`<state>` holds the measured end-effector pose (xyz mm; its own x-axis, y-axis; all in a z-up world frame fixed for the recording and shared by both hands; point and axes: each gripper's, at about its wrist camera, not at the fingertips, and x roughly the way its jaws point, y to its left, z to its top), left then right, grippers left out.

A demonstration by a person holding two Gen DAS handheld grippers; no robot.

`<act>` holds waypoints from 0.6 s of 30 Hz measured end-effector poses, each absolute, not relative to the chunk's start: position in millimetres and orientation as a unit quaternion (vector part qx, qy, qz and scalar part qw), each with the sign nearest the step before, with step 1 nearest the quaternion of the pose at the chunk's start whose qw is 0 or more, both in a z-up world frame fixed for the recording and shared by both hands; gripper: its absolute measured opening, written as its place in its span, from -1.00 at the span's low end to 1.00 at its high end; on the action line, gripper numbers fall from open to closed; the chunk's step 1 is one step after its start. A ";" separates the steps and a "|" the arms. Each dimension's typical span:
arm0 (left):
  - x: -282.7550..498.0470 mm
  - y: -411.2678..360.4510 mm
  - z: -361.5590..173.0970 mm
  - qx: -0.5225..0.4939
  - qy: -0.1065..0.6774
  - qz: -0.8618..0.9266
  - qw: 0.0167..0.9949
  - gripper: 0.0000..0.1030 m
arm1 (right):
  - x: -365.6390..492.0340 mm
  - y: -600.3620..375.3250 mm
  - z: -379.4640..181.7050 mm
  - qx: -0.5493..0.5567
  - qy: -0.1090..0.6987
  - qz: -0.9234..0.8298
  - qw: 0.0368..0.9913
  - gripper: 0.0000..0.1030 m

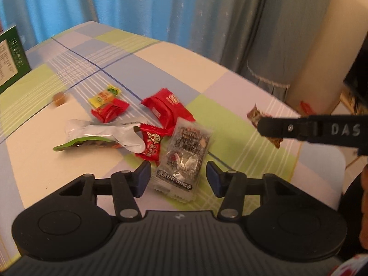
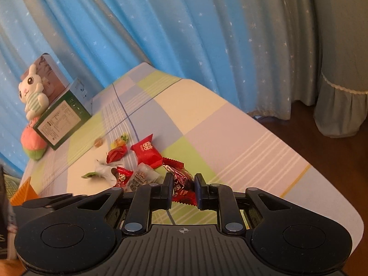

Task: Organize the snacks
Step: 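Grasp the dark red candy with the right tool while the left tool grasps the clear nut bar packet, then carry both snacks to the orange tray and release them inside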

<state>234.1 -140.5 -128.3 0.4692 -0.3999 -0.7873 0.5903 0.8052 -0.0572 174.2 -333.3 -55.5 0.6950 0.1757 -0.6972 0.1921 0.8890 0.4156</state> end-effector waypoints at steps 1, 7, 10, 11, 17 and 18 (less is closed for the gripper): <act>232.8 -141.4 -129.8 0.121 0.425 -0.290 0.849 -0.18 | 173.8 -332.5 -55.5 0.234 0.390 -0.004 0.891 -0.62; 200.9 -110.7 -122.1 0.115 0.433 -0.248 0.859 -0.26 | 173.8 -318.0 -58.7 0.200 0.399 0.025 0.894 -0.62; 174.5 -80.5 -116.9 0.111 0.436 -0.205 0.870 -0.26 | 173.6 -296.8 -64.3 0.159 0.415 0.070 0.893 -0.62; 167.6 -69.8 -116.4 0.101 0.438 -0.192 0.872 -0.27 | 173.8 -288.0 -69.0 0.147 0.426 0.085 0.889 -0.62; 146.4 -25.8 -120.4 0.055 0.445 -0.143 0.883 -0.25 | 167.0 -243.8 -83.9 0.038 0.429 0.120 0.894 -0.62; 145.9 -23.4 -120.3 0.051 0.442 -0.144 0.884 -0.25 | 165.5 -239.1 -84.4 0.022 0.426 0.122 0.896 -0.62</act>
<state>145.9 -23.4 -120.3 0.5674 -0.2093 -0.7964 0.2992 0.9535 -0.0374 165.5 -239.1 -84.4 0.6071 0.2362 -0.7587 -0.1996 0.9695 0.1422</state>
